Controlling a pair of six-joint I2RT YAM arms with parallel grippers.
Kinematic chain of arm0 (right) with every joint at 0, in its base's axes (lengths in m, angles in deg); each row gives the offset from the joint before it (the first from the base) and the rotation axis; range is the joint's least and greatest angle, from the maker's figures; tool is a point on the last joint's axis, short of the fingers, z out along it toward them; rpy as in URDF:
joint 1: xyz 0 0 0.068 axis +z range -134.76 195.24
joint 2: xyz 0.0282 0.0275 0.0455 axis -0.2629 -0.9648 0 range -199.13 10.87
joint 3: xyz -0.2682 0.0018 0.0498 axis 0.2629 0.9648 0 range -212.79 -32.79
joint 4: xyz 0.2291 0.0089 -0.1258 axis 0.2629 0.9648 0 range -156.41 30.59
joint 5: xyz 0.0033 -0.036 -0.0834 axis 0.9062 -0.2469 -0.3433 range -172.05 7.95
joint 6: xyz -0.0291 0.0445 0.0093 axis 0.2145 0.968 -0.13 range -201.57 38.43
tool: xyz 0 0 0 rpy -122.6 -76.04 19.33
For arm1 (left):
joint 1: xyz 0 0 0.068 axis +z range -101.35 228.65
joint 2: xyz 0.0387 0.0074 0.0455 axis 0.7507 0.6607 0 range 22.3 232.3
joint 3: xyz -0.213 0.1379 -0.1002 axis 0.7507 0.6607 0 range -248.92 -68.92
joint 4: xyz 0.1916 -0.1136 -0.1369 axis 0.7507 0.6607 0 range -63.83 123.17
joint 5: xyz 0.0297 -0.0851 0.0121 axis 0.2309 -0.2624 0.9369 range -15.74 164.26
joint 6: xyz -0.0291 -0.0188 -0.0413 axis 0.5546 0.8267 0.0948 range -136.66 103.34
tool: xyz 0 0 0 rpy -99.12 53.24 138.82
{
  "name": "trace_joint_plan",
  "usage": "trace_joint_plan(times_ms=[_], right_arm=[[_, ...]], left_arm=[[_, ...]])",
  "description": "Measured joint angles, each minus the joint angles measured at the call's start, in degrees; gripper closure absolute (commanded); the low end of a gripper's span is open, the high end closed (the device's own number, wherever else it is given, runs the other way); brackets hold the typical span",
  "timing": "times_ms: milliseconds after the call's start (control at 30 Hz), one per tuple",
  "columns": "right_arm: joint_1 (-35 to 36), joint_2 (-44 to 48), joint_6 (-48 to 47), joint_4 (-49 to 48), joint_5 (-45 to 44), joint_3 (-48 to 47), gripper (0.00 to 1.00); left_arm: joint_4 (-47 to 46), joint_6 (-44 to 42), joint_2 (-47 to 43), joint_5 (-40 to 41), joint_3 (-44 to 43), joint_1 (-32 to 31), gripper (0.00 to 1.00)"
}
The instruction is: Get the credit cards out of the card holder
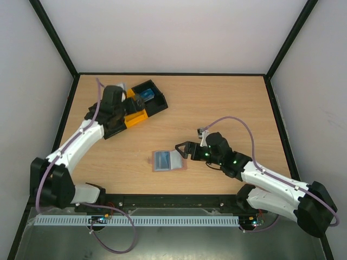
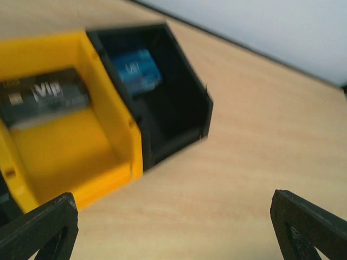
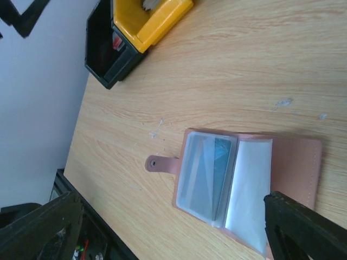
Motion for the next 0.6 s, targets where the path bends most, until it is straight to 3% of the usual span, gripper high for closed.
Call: trace_joint_plan(times_ms=[167, 267, 367, 600], right_arm=[[0.0, -2.7, 2.7, -3.6, 2.2, 2.5, 0.27], [0.0, -4.9, 4.1, -5.2, 3.1, 3.9, 0.45], [0.0, -6.9, 5.4, -6.8, 3.9, 4.3, 0.55], [0.7, -13.2, 6.4, -9.2, 4.3, 3.3, 0.67]], left_arm=[[1.4, -2.0, -7.6, -8.9, 10.1, 0.0, 0.12], [0.5, -2.0, -11.6, -15.3, 16.7, -0.1, 0.18], [-1.0, -1.8, -13.2, -20.9, 21.6, -1.1, 0.23], [-4.5, -0.7, -14.1, -26.4, 27.6, -6.7, 0.31]])
